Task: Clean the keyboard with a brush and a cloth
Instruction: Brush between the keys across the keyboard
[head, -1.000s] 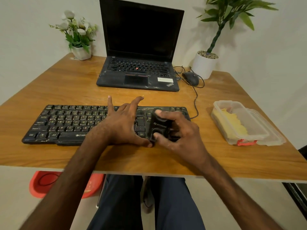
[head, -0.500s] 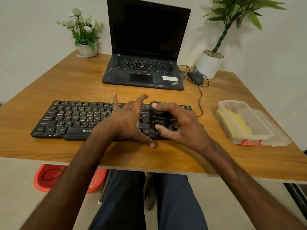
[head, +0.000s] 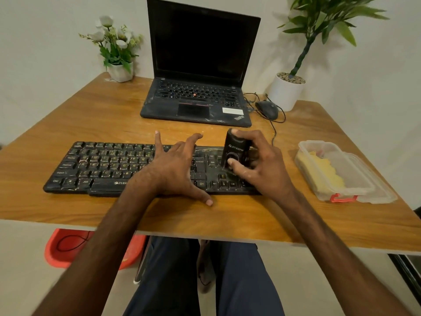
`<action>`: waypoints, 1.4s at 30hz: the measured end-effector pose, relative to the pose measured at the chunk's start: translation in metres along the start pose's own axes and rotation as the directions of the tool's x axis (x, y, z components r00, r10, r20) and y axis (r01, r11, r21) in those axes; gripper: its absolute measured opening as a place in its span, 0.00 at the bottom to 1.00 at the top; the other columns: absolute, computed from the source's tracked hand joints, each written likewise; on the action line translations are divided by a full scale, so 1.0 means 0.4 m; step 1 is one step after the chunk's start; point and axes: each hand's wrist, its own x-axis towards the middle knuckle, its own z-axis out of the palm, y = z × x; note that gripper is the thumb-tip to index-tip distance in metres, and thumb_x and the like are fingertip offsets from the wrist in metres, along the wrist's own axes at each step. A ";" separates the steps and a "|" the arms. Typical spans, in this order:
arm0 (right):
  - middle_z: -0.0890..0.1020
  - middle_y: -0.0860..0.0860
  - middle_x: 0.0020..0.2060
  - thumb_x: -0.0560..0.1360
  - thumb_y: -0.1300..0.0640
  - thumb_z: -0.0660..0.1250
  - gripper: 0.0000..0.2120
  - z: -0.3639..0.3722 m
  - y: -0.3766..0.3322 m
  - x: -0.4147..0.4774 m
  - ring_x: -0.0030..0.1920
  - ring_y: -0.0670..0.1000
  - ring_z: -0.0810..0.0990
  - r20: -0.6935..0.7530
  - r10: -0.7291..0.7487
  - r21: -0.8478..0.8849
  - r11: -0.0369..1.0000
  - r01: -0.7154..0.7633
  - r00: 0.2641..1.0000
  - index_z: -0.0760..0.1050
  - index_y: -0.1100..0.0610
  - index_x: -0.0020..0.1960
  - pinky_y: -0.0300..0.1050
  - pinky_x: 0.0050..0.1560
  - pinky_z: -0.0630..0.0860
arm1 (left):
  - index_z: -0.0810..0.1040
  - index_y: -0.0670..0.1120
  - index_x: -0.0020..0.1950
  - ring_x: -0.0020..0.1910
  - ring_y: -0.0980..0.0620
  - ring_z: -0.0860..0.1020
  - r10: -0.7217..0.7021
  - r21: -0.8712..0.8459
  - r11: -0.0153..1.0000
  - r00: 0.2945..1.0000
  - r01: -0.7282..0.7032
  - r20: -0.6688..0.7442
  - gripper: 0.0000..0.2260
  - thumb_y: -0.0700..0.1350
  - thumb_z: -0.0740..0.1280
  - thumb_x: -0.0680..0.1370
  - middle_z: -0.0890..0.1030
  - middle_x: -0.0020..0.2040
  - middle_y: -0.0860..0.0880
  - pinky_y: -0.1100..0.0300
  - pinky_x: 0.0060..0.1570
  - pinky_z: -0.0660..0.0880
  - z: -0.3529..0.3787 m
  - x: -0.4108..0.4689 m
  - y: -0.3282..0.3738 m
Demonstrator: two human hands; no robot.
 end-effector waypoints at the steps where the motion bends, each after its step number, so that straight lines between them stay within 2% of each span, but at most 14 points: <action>1: 0.77 0.47 0.59 0.73 0.59 0.74 0.27 0.008 -0.013 -0.008 0.56 0.44 0.80 0.037 -0.025 -0.002 1.000 0.025 0.999 0.67 0.50 0.68 0.42 0.44 0.83 | 0.34 0.55 0.79 0.81 0.48 0.52 0.002 0.002 1.000 1.000 -0.002 0.002 0.68 0.80 0.70 0.53 0.57 0.82 0.46 0.33 0.67 0.22 0.001 0.001 -0.001; 4: 0.78 0.50 0.60 0.72 0.60 0.75 0.28 0.042 -0.054 -0.026 0.57 0.47 0.80 0.185 -0.164 0.042 0.986 0.159 0.969 0.68 0.51 0.68 0.37 0.48 0.81 | 0.36 0.55 0.80 0.81 0.49 0.53 0.033 -0.014 0.999 0.999 -0.033 -0.011 0.69 0.81 0.68 0.52 0.57 0.82 0.48 0.32 0.68 0.23 0.008 0.005 -0.010; 6: 0.78 0.52 0.61 0.73 0.60 0.74 0.28 0.049 -0.048 -0.008 0.58 0.48 0.79 0.198 -0.194 0.008 0.980 0.196 0.961 0.68 0.53 0.69 0.38 0.50 0.81 | 0.36 0.55 0.80 0.81 0.49 0.53 0.039 -0.009 0.999 0.999 -0.039 -0.016 0.69 0.82 0.67 0.51 0.57 0.82 0.47 0.32 0.68 0.24 0.009 0.004 -0.011; 8: 0.77 0.51 0.61 0.74 0.58 0.73 0.27 0.037 -0.015 0.028 0.57 0.49 0.80 0.126 -0.136 -0.071 0.987 0.146 0.983 0.67 0.52 0.70 0.38 0.48 0.81 | 0.33 0.56 0.79 0.81 0.48 0.53 0.018 -0.006 1.000 1.000 -0.018 -0.021 0.68 0.81 0.69 0.53 0.58 0.82 0.46 0.33 0.68 0.24 0.007 0.000 -0.005; 11: 0.75 0.48 0.59 0.74 0.59 0.73 0.27 0.019 0.020 0.062 0.56 0.47 0.79 0.020 -0.018 -0.036 0.999 0.018 1.000 0.67 0.53 0.70 0.33 0.45 0.81 | 0.33 0.56 0.79 0.81 0.48 0.53 0.002 0.000 1.000 1.000 -0.002 -0.021 0.68 0.78 0.71 0.54 0.58 0.81 0.45 0.34 0.68 0.23 -0.001 -0.008 0.008; 17: 0.75 0.47 0.60 0.74 0.58 0.74 0.27 0.062 -0.001 0.052 0.57 0.46 0.79 0.124 -0.063 0.036 0.998 0.059 0.990 0.68 0.53 0.69 0.36 0.46 0.81 | 0.30 0.55 0.77 0.81 0.48 0.52 0.007 0.012 1.000 1.000 -0.007 -0.026 0.68 0.79 0.71 0.55 0.57 0.82 0.45 0.33 0.69 0.24 0.005 -0.005 0.002; 23: 0.77 0.51 0.58 0.73 0.59 0.74 0.27 0.062 0.062 0.162 0.54 0.45 0.79 -0.040 0.068 -0.014 0.998 -0.069 0.997 0.68 0.55 0.69 0.36 0.46 0.81 | 0.30 0.54 0.78 0.81 0.48 0.51 -0.009 0.006 1.000 1.000 0.009 -0.010 0.69 0.78 0.71 0.55 0.55 0.82 0.44 0.33 0.69 0.25 -0.006 -0.011 0.011; 26: 0.76 0.51 0.60 0.72 0.60 0.74 0.27 0.100 0.049 0.159 0.56 0.44 0.79 0.014 0.033 0.047 0.998 -0.034 0.999 0.68 0.54 0.68 0.37 0.46 0.81 | 0.28 0.49 0.78 0.81 0.47 0.45 -0.011 0.104 0.995 1.000 0.010 0.013 0.70 0.81 0.67 0.56 0.46 0.83 0.44 0.31 0.69 0.26 0.000 -0.019 0.009; 28: 0.76 0.52 0.62 0.73 0.60 0.74 0.28 0.112 0.047 0.156 0.57 0.46 0.79 0.044 -0.003 0.038 0.999 0.001 0.999 0.68 0.54 0.69 0.38 0.46 0.82 | 0.28 0.47 0.78 0.81 0.46 0.47 -0.016 0.153 0.988 1.000 0.016 0.002 0.69 0.82 0.64 0.56 0.49 0.82 0.43 0.30 0.69 0.26 0.002 -0.021 0.006; 31: 0.76 0.51 0.60 0.73 0.60 0.74 0.28 0.076 0.067 0.168 0.55 0.44 0.79 -0.024 0.080 -0.020 0.997 -0.080 0.997 0.67 0.53 0.69 0.41 0.47 0.83 | 0.27 0.49 0.78 0.81 0.46 0.51 -0.020 0.161 0.987 1.000 0.019 0.008 0.69 0.81 0.65 0.57 0.55 0.81 0.42 0.30 0.68 0.25 -0.013 -0.023 0.012; 34: 0.75 0.47 0.59 0.73 0.60 0.74 0.27 0.064 0.056 0.150 0.54 0.39 0.77 -0.015 0.079 0.007 0.997 -0.079 0.997 0.68 0.53 0.69 0.35 0.46 0.81 | 0.25 0.51 0.77 0.81 0.46 0.48 -0.033 0.119 0.993 0.997 0.024 0.073 0.68 0.78 0.69 0.59 0.52 0.82 0.42 0.31 0.67 0.24 -0.027 -0.017 0.020; 36: 0.74 0.47 0.60 0.73 0.61 0.74 0.27 0.073 0.042 0.132 0.56 0.42 0.78 0.058 0.031 0.017 0.999 -0.032 0.998 0.68 0.53 0.69 0.35 0.46 0.81 | 0.25 0.52 0.76 0.81 0.46 0.49 -0.056 0.113 0.993 0.993 0.044 0.105 0.68 0.77 0.71 0.59 0.52 0.82 0.43 0.30 0.67 0.25 -0.034 -0.009 0.025; 38: 0.75 0.49 0.61 0.73 0.61 0.73 0.27 0.061 0.055 0.131 0.57 0.45 0.78 0.056 0.026 -0.019 1.000 -0.025 0.998 0.68 0.52 0.69 0.36 0.47 0.81 | 0.26 0.52 0.77 0.81 0.47 0.50 -0.073 0.123 0.991 0.991 0.059 0.116 0.68 0.76 0.72 0.59 0.53 0.82 0.44 0.30 0.67 0.24 -0.038 -0.002 0.026; 42: 0.77 0.46 0.57 0.72 0.60 0.74 0.27 -0.003 0.096 0.134 0.53 0.33 0.76 -0.077 0.116 -0.086 0.989 -0.123 0.990 0.69 0.52 0.68 0.32 0.46 0.79 | 0.29 0.52 0.78 0.81 0.47 0.50 -0.077 0.129 0.990 0.990 0.063 0.114 0.69 0.77 0.72 0.57 0.54 0.82 0.45 0.31 0.67 0.23 -0.041 -0.003 0.021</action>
